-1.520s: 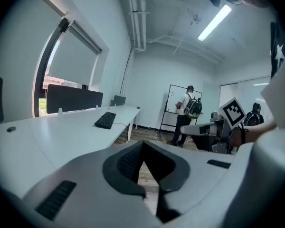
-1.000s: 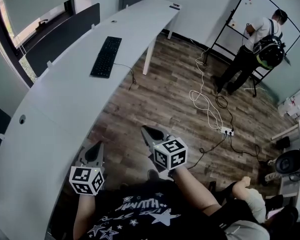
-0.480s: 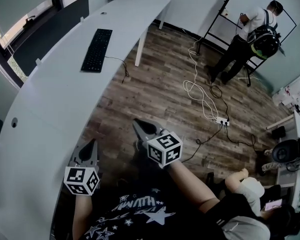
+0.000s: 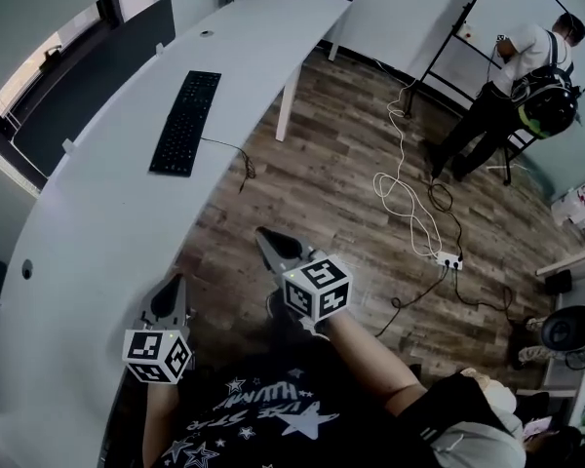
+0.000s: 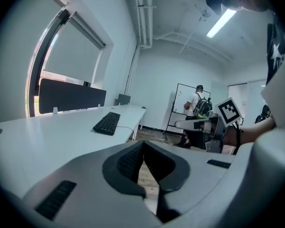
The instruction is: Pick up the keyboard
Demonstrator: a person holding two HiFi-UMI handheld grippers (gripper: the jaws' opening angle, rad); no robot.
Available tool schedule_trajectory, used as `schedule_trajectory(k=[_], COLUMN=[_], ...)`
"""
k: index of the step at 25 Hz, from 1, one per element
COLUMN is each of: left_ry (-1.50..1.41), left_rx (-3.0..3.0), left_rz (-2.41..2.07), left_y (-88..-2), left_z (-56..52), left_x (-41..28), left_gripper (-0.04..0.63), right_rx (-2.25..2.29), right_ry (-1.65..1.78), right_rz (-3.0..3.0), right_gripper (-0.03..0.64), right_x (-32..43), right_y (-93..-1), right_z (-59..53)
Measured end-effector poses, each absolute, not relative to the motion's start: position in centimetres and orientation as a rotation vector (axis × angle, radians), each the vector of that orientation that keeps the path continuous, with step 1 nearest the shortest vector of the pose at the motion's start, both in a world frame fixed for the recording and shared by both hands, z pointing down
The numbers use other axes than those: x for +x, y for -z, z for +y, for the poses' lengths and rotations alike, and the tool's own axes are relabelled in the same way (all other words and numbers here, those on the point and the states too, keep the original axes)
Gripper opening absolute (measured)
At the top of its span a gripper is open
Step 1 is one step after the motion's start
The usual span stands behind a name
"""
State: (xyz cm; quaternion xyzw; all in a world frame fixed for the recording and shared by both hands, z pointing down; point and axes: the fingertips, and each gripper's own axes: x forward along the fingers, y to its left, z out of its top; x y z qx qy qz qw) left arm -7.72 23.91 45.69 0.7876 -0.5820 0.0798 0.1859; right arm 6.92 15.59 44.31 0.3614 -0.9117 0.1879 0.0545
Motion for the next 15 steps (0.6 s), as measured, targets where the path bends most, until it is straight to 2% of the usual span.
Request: schedule_trajectory(k=[8, 15], left_ry=[-0.275, -0.262], left_rx=[2.194, 2.117], left_rz=[-1.651, -1.730], left_y=[-45.9, -46.0], left_z=[15.9, 11.5], left_x=[-3.5, -2.6], left_gripper=[0.009, 0.009], right_rx=[1.088, 0.995], right_ry=[-0.636, -0.647], right_rz=[-2.769, -2.785], right_gripper=[0.002, 0.002], right_x=[11.9, 13.9], right_y=[-44.8, -45.4], right_z=[7.4, 3.0])
